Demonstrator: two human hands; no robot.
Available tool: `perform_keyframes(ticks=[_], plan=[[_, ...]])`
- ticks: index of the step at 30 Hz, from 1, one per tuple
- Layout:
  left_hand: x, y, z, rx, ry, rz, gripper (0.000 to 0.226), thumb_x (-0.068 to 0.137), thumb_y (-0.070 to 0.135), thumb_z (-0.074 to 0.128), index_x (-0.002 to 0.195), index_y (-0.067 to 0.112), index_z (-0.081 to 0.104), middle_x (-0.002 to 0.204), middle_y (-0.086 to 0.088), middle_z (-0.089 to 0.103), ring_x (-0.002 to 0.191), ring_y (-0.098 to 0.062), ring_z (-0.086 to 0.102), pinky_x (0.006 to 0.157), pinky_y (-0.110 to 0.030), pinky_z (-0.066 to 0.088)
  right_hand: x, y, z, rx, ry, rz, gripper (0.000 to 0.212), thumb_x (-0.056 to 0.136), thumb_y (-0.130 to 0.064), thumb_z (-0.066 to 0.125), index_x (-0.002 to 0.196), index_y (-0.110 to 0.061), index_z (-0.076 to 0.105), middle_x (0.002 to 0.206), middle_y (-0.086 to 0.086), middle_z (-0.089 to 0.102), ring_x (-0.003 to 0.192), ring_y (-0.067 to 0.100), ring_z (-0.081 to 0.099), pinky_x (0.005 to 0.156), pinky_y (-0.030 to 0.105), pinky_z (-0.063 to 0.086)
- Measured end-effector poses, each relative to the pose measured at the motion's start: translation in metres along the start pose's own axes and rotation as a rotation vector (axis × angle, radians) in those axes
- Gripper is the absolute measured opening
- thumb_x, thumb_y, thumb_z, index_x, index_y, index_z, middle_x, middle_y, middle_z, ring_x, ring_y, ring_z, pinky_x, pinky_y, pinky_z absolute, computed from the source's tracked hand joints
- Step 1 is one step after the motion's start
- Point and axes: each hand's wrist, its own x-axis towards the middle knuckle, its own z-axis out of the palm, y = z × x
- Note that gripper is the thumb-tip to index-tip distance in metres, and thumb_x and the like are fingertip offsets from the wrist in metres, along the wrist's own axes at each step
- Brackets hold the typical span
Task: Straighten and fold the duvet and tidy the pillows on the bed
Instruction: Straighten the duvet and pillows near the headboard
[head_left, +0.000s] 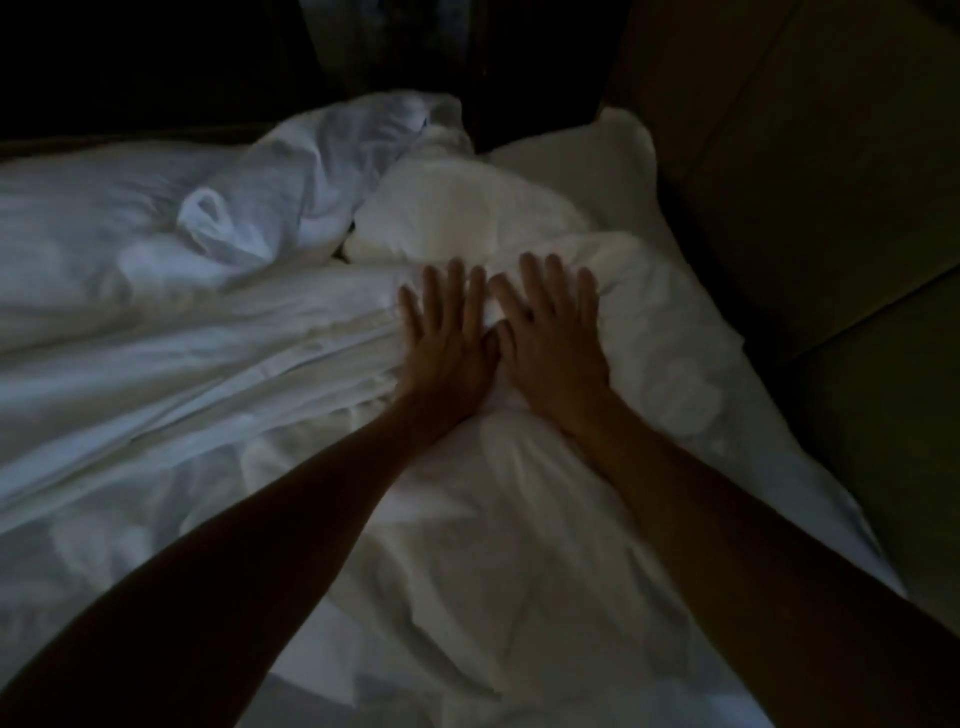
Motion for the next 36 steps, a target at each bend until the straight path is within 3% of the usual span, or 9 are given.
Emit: perform_keyframes(ticks=[4, 10, 15, 19, 24, 29, 33, 36], plan=[[-0.001, -0.006, 0.02, 0.025, -0.029, -0.009, 0.066, 0.097, 0.049, 0.019, 0.151, 0.012, 0.008, 0.159, -0.017, 0.008, 0.145, -0.04, 0.003, 0.113, -0.06, -0.004, 0.0, -0.003, 0.016, -0.027, -0.056, 0.001, 0.051, 0.098, -0.038, 0.031, 0.145, -0.019, 0.038, 0.154, 0.017, 0.029, 0.143, 0.039, 0.021, 0.113, 0.063, 0.011], [-0.021, -0.022, -0.002, 0.034, -0.094, 0.118, 0.065, 0.096, 0.046, 0.024, 0.15, 0.01, 0.016, 0.157, -0.018, 0.016, 0.145, -0.039, 0.011, 0.116, -0.058, 0.011, -0.014, -0.013, 0.003, -0.045, -0.095, 0.05, 0.056, 0.097, -0.042, 0.033, 0.146, -0.017, 0.035, 0.155, 0.019, 0.025, 0.144, 0.039, 0.019, 0.112, 0.065, 0.01], [-0.069, -0.056, -0.038, 0.016, -0.174, 0.121, 0.068, 0.091, 0.04, 0.022, 0.148, 0.003, 0.021, 0.156, -0.019, 0.019, 0.145, -0.036, 0.015, 0.118, -0.048, 0.009, -0.046, -0.088, -0.02, 0.114, -0.16, 0.198, 0.067, 0.092, -0.053, 0.029, 0.147, -0.016, 0.035, 0.156, 0.02, 0.021, 0.144, 0.041, 0.017, 0.109, 0.066, 0.009], [-0.144, -0.091, -0.06, -0.017, -0.219, 0.048, 0.064, 0.092, 0.036, 0.032, 0.146, 0.002, 0.026, 0.154, -0.02, 0.023, 0.143, -0.039, 0.017, 0.117, -0.052, 0.012, -0.1, -0.159, -0.038, 0.139, -0.224, 0.016, 0.063, 0.094, -0.049, 0.026, 0.147, -0.014, 0.034, 0.152, 0.021, 0.03, 0.139, 0.039, 0.028, 0.109, 0.064, 0.017], [-0.268, -0.121, -0.077, -0.013, -0.222, -0.065, 0.06, 0.097, 0.04, 0.031, 0.145, 0.004, 0.028, 0.154, -0.021, 0.023, 0.143, -0.041, 0.017, 0.112, -0.06, 0.021, -0.161, -0.21, -0.059, 0.116, -0.236, -0.227, 0.059, 0.091, -0.042, 0.042, 0.143, -0.014, 0.037, 0.152, 0.02, 0.031, 0.141, 0.037, 0.026, 0.113, 0.058, 0.018], [-0.33, -0.055, -0.076, -0.11, -0.175, 0.099, 0.079, 0.091, 0.054, 0.043, 0.147, 0.001, 0.023, 0.155, -0.021, 0.019, 0.144, -0.04, 0.014, 0.115, -0.057, 0.018, -0.202, -0.162, -0.074, -0.039, -0.226, -0.304, 0.065, 0.086, -0.047, 0.05, 0.136, -0.006, 0.046, 0.149, 0.023, 0.036, 0.139, 0.041, 0.029, 0.114, 0.057, 0.019], [-0.315, 0.022, -0.063, -0.08, -0.177, 0.192, 0.098, 0.083, 0.063, 0.05, 0.149, 0.004, 0.008, 0.157, -0.02, 0.009, 0.145, -0.041, 0.004, 0.114, -0.062, 0.015, -0.229, -0.116, -0.086, -0.231, -0.319, -0.373, 0.083, 0.086, -0.051, 0.054, 0.149, -0.005, 0.025, 0.158, 0.022, 0.014, 0.145, 0.042, 0.011, 0.116, 0.056, 0.01], [-0.291, 0.069, -0.051, 0.03, -0.193, 0.168, 0.105, 0.081, 0.062, 0.054, 0.15, 0.003, 0.001, 0.157, -0.023, 0.001, 0.144, -0.044, -0.002, 0.11, -0.067, 0.013, -0.246, -0.078, -0.091, -0.317, -0.268, -0.237, 0.085, 0.085, -0.042, 0.058, 0.151, -0.008, 0.017, 0.159, 0.021, 0.007, 0.145, 0.043, 0.008, 0.116, 0.058, 0.011]])
